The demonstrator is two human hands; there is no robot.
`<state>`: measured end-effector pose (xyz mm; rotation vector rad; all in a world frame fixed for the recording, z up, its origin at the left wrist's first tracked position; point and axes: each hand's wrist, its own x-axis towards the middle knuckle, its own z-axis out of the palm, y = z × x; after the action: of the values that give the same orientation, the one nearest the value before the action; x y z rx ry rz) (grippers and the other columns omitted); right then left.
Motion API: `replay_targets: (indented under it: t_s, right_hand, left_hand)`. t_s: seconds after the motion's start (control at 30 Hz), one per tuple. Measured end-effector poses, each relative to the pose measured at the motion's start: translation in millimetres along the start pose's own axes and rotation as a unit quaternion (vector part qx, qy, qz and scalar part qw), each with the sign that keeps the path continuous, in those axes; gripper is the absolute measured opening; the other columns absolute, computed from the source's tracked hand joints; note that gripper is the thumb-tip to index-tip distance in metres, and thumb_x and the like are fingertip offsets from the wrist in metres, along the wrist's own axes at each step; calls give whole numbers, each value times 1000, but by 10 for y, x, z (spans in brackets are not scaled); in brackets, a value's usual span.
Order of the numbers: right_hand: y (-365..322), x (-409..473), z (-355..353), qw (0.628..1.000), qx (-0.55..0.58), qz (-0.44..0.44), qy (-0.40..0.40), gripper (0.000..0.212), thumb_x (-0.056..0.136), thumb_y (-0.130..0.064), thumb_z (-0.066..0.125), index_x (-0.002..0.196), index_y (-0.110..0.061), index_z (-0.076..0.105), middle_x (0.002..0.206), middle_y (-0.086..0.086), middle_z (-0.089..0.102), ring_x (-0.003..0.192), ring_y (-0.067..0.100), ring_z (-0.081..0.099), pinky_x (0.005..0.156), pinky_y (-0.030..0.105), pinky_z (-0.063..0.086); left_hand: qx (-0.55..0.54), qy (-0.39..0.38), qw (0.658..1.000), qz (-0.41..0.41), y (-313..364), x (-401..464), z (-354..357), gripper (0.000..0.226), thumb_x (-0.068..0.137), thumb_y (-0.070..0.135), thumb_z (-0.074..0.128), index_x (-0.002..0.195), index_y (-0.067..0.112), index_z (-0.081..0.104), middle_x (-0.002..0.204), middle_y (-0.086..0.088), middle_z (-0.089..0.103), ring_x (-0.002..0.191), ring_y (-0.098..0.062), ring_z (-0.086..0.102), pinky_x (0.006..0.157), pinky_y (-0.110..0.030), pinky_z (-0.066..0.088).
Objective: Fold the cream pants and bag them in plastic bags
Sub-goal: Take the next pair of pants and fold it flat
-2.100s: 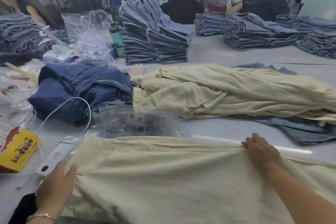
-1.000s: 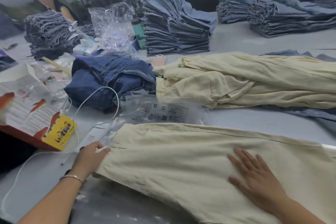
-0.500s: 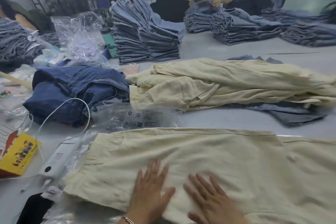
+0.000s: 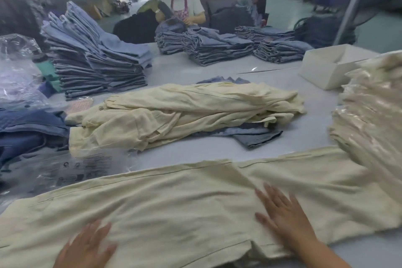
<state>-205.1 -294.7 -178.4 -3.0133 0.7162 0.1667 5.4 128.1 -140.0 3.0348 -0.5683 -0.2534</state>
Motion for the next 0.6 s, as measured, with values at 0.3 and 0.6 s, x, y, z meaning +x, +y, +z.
replay_targets:
  t_s: [0.3, 0.6]
  right_hand:
    - [1737, -465, -345, 974, 43, 218, 53, 57, 96, -36, 31, 108, 5, 68, 116, 31, 61, 103, 46, 62, 93, 53, 42]
    - [2191, -57, -394, 962, 15, 268, 57, 34, 97, -20, 38, 132, -17, 38, 137, 3, 36, 127, 21, 34, 109, 31, 29]
  left_hand:
    - [-48, 72, 995, 58, 2251, 216, 54, 77, 86, 68, 19, 129, 18, 58, 135, -6, 56, 124, -24, 54, 103, -46, 40]
    - [29, 15, 961, 276, 4060, 88, 259, 47, 74, 68, 48, 104, 32, 57, 100, 11, 56, 98, -12, 59, 81, -32, 41]
